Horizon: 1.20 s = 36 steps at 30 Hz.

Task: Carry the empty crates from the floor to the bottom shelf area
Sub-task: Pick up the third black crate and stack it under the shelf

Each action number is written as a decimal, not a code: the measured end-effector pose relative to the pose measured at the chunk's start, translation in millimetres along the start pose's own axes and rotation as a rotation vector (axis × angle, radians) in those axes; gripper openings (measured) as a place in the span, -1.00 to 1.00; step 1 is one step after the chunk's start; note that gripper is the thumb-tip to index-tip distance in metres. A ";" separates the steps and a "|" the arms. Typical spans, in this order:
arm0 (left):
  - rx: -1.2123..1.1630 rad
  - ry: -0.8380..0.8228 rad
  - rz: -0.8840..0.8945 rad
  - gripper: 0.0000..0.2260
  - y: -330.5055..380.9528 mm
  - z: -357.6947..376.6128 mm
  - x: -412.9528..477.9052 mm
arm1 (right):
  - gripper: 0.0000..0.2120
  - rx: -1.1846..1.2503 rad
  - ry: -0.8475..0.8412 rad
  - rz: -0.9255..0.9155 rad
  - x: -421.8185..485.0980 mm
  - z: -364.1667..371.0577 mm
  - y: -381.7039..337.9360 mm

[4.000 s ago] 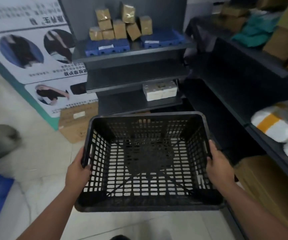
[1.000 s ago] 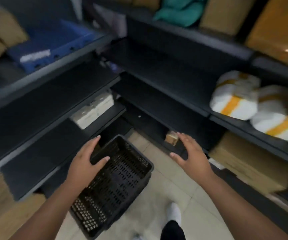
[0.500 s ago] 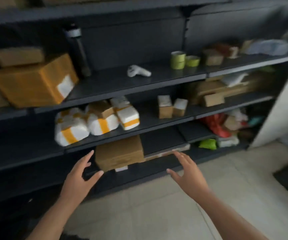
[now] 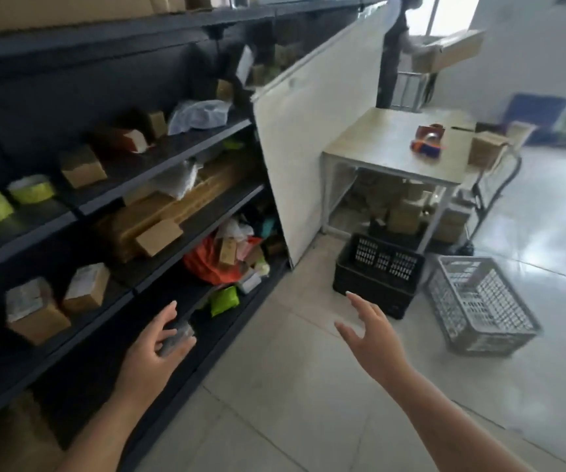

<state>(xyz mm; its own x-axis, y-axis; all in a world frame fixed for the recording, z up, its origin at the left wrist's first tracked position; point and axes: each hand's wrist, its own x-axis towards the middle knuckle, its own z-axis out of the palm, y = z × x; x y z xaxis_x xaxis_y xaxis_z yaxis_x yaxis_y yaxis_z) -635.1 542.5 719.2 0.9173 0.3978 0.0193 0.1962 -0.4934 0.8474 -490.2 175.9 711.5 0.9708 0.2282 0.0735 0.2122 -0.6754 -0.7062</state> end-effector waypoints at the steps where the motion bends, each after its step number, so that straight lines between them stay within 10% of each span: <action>1: 0.000 -0.037 0.011 -0.40 6.4 16.7 18.7 | -0.39 0.011 0.031 0.042 9.7 -9.5 15.6; 22: 0.111 -0.484 0.258 -0.41 123.3 309.3 468.7 | -0.46 -0.050 0.437 0.495 286.0 -115.4 190.5; 36: 0.257 -0.590 0.145 -0.39 152.0 616.3 689.5 | -0.38 -0.060 0.214 0.704 512.4 -133.0 467.1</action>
<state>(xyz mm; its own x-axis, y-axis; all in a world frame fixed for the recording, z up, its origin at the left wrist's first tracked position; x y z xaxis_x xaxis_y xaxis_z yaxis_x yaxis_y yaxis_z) 240.7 265.2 534.3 0.9623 -0.1410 -0.2324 0.0661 -0.7081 0.7031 121.3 -115.9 512.9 0.8788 -0.4107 -0.2430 -0.4691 -0.6500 -0.5978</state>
